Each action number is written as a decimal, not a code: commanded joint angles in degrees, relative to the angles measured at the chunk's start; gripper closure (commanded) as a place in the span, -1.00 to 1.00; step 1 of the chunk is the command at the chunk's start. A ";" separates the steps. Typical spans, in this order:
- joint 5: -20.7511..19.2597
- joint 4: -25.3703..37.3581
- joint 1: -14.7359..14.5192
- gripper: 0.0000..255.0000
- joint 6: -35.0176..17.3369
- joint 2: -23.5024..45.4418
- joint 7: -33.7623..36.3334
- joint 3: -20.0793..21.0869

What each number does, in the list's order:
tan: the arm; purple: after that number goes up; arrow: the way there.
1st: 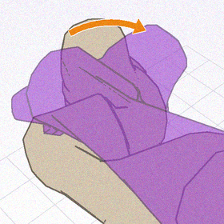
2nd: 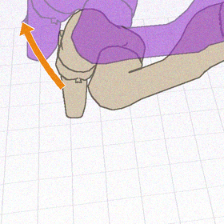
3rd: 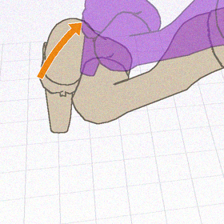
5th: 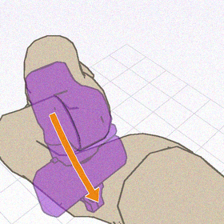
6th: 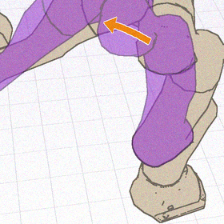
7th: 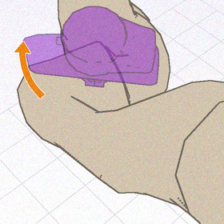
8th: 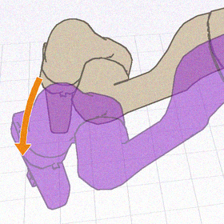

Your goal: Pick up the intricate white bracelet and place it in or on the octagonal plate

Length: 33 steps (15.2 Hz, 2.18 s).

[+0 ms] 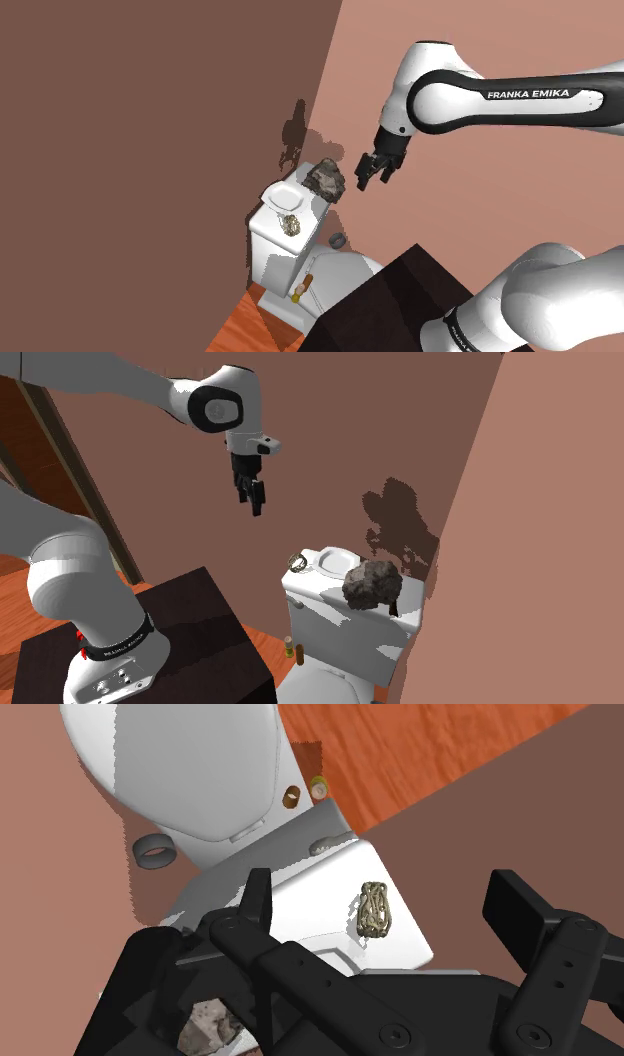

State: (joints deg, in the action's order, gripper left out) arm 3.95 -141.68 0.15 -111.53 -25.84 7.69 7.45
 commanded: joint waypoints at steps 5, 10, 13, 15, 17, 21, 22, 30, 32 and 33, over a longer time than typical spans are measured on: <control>-1.01 1.50 0.28 -1.00 -11.45 12.46 2.07 1.66; -3.13 5.04 0.39 -1.00 -19.34 23.73 4.53 2.62; -4.94 8.13 0.21 -1.00 -23.22 30.66 6.27 2.78; -6.25 10.58 -0.09 -1.00 -25.43 35.30 7.45 2.64; -7.56 13.32 -0.53 -1.00 -27.31 39.92 8.60 2.35; -9.84 19.70 -1.75 -1.00 -30.15 49.08 10.56 1.40; -10.31 21.48 -2.10 -1.00 -30.67 51.36 10.95 1.11; -11.94 27.10 -3.45 -1.00 -34.41 60.64 12.25 -0.21; -12.18 27.36 -3.61 -1.00 -35.45 61.93 12.41 -0.44; -12.25 27.44 -3.65 -1.00 -35.75 62.31 12.45 -0.50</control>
State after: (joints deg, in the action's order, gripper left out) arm -8.18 -114.30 -3.45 -146.72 35.88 20.07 7.06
